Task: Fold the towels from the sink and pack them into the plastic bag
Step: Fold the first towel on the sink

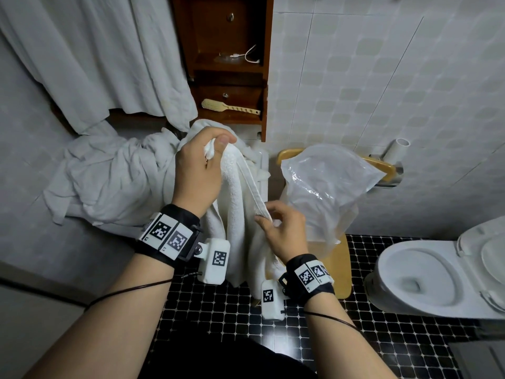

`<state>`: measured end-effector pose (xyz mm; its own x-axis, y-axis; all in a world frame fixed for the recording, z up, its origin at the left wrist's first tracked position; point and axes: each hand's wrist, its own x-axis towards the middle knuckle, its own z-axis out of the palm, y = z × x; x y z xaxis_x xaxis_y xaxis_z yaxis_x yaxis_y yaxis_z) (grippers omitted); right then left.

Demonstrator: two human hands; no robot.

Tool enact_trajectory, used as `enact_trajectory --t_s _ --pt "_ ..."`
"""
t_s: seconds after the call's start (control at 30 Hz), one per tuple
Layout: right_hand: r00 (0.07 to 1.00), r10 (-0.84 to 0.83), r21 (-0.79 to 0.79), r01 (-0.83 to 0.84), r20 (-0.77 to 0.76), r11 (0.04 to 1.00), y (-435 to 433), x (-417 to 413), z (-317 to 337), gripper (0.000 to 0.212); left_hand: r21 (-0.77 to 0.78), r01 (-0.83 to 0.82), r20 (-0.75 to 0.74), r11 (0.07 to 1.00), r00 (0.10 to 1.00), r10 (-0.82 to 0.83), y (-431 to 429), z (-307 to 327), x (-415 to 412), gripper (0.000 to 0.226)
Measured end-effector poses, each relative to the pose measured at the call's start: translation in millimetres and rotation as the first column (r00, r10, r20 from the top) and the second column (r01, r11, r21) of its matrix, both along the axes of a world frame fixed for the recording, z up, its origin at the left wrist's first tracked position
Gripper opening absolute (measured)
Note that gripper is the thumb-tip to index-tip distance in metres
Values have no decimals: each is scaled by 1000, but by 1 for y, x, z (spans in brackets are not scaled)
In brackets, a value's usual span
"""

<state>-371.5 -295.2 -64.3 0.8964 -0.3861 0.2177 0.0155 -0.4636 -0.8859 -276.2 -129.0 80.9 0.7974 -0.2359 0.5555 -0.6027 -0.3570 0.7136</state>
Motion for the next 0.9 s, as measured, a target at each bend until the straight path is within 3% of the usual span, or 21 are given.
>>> enact_trajectory --t_s 0.1,0.17,0.23,0.3,0.43,0.53,0.8,0.9 --pt "989 145 -160 -142 9 977 4 6 -3 20 10 22 17 1000 1000 -22 -1 3 0 25" --pt "975 187 -254 -212 -120 944 8 10 -4 11 12 13 29 1000 999 -14 -3 3 -1 25" --pt "949 189 -291 -260 -251 921 12 12 -10 30 -5 -33 53 999 998 33 -3 3 -1 25" --pt "928 193 -252 -279 -318 927 12 10 -11 40 -12 -95 67 995 993 95 -1 2 1 25" --pt "925 184 -5 -197 -333 980 4 7 -12 45 -1 -144 42 990 989 144 4 0 6 27" --pt "942 150 19 -152 -301 988 3 8 -21 45 -9 -125 38 992 991 125 5 -1 3 28" --pt "968 58 122 -29 -245 992 -1 -2 -22 33 -24 -173 6 985 985 173 10 -2 5 28" --pt "966 -12 226 72 -257 972 -2 -2 -21 17 -6 -217 -1 976 976 217 12 -3 5 27"
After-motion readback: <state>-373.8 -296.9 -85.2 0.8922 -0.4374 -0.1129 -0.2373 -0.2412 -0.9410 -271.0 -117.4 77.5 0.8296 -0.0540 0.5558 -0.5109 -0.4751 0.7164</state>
